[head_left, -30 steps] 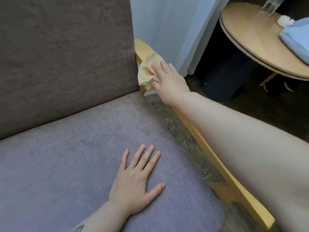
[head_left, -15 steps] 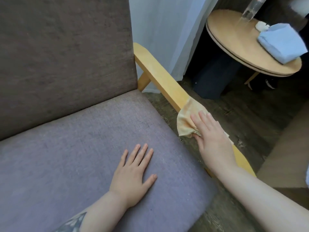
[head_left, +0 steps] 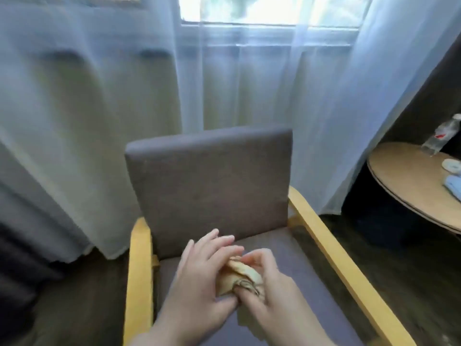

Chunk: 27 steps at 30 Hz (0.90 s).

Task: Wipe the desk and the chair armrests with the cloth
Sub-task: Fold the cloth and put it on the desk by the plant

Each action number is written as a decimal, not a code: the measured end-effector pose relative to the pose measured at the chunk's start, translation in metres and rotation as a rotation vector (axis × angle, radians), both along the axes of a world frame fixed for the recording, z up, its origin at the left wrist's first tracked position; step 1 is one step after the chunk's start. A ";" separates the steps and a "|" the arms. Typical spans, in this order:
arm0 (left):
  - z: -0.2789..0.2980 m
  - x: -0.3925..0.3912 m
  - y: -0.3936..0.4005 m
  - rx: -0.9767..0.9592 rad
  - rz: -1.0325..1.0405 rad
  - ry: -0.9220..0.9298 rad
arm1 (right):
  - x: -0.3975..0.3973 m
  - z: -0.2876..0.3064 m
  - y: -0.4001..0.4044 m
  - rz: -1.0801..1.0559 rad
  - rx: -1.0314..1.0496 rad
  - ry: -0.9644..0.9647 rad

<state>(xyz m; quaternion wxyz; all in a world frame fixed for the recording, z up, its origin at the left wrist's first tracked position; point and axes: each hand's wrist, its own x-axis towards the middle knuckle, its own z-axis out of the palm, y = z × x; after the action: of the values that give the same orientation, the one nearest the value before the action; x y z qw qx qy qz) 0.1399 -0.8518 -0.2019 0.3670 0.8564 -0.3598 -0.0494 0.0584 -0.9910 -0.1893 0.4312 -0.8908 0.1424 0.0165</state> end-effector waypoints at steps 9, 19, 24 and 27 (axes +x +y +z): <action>0.240 -0.047 0.217 0.042 0.630 -0.470 | 0.030 0.244 0.186 0.512 -0.262 -0.557; 0.340 -0.147 0.502 -0.001 1.266 -0.491 | 0.060 0.352 0.476 0.987 0.124 -0.581; 0.348 -0.171 0.645 0.178 1.362 -0.407 | 0.078 0.357 0.622 1.157 0.444 -0.283; 0.340 -0.181 0.697 0.305 1.420 -0.300 | 0.092 0.346 0.695 1.063 0.459 -0.145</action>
<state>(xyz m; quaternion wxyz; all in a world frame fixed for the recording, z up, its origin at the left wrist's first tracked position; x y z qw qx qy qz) -0.0410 -0.1546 0.1384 0.1345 0.9219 0.2453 0.2680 0.1500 -0.2963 0.1570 0.5545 -0.7226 -0.3611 0.2001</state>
